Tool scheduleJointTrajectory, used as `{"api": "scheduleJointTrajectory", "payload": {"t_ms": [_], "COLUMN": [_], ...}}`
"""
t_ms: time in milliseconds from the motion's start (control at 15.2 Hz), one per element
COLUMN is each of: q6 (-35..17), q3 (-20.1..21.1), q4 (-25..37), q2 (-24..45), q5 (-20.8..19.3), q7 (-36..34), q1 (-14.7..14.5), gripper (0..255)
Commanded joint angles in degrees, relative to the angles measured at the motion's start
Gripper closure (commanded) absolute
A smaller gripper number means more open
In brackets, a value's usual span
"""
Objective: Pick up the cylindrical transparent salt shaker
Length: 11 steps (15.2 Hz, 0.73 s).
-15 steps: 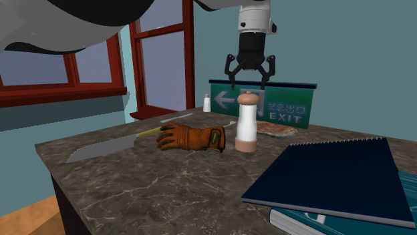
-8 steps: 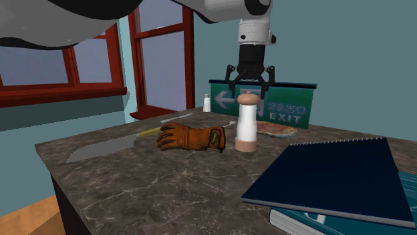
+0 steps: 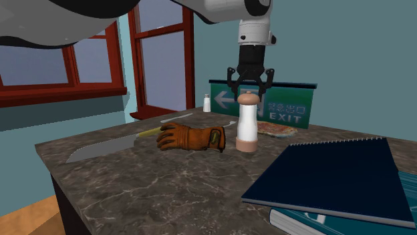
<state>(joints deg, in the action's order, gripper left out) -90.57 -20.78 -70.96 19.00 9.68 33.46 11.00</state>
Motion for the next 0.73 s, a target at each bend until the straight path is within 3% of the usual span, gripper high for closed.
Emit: {"api": "scheduleJointTrajectory", "payload": {"t_ms": [0,132,660], "q6": [0.02,0.01,8.24], "q3": [0.01,0.02,0.01], "q4": [-0.02,-0.01,11.66], "q2": [0.03,0.05,3.59], "q5": [0.00,0.00,1.32], "q7": [0.00,-0.04,-0.24], "q1": [0.00,-0.03,1.80], "gripper": [255,255,255]}}
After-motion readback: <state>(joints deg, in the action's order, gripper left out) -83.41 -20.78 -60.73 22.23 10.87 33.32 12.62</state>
